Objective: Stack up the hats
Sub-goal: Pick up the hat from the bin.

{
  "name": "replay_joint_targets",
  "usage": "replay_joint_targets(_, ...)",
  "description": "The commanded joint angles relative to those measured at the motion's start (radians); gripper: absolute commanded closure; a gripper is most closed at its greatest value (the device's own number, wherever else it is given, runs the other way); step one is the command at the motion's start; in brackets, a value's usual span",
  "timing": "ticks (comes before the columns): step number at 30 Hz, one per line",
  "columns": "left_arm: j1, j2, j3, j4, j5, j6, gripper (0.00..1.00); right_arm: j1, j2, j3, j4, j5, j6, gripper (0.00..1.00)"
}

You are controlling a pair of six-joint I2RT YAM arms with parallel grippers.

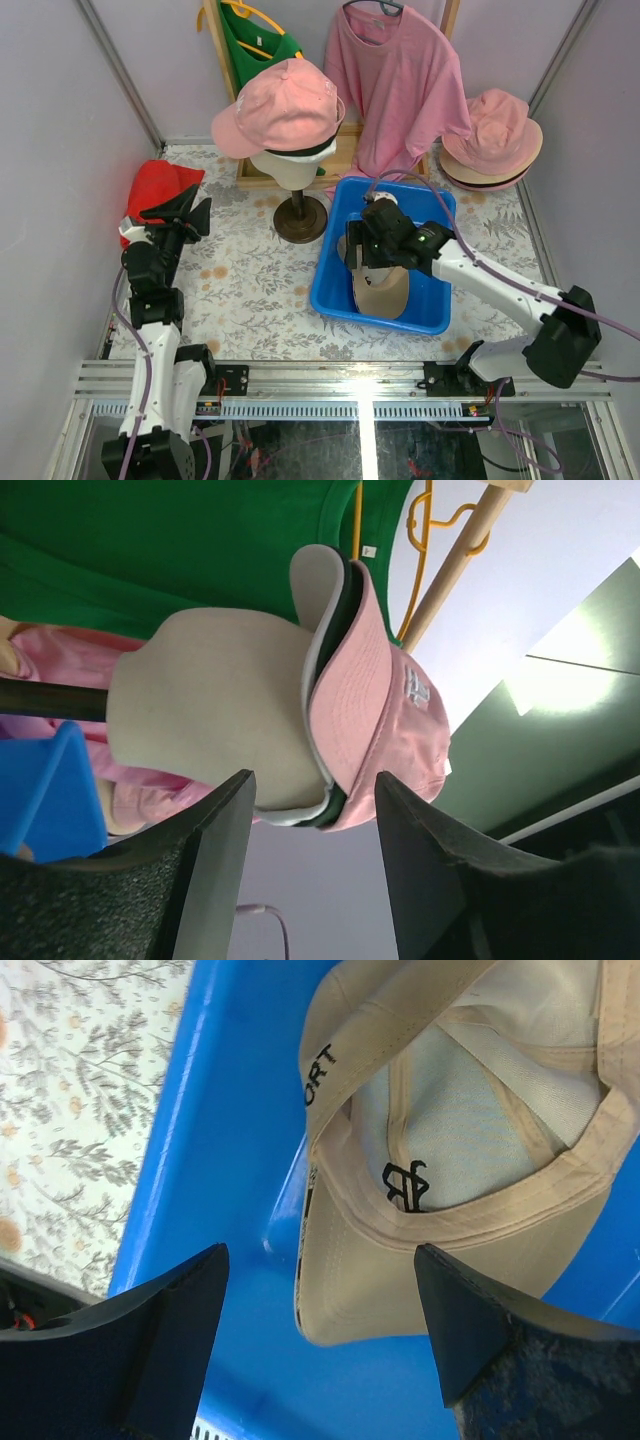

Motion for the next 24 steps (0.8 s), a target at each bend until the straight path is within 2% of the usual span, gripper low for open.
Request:
replay_joint_targets(1, -0.023, -0.056, 0.002, -0.195, -0.041, 0.12, 0.49, 0.005, 0.083, -0.029, 0.099, 0.039, 0.036, 0.18)
replay_joint_targets(5, -0.062, -0.056, 0.021, -0.245, -0.057, 0.181, 0.5, 0.005, 0.194, -0.007, 0.124, 0.022, 0.013, 0.23)
replay_joint_targets(7, -0.098, -0.052, 0.037, -0.283, -0.074, 0.221, 0.5, 0.004, 0.235, 0.012, 0.121, 0.029, 0.0, 0.31)
replay_joint_targets(8, -0.118, -0.051, 0.045, -0.301, -0.086, 0.236, 0.5, 0.004, 0.243, 0.019, 0.118, 0.034, -0.006, 0.43)
replay_joint_targets(10, -0.15, -0.055, 0.052, -0.31, -0.105, 0.256, 0.5, 0.002, 0.226, 0.016, 0.123, 0.048, -0.011, 0.87)
replay_joint_targets(11, -0.158, -0.058, 0.061, -0.328, -0.112, 0.265, 0.5, -0.001, 0.204, 0.017, 0.114, 0.057, -0.01, 0.99)
replay_joint_targets(19, -0.227, -0.056, 0.179, -0.447, -0.102, 0.356, 0.5, -0.003, -0.162, 0.014, 0.047, 0.091, 0.05, 1.0)
replay_joint_targets(24, -0.251, -0.083, 0.24, -0.527, -0.075, 0.367, 0.5, -0.004, -0.33, 0.086, -0.067, 0.137, 0.076, 1.0)
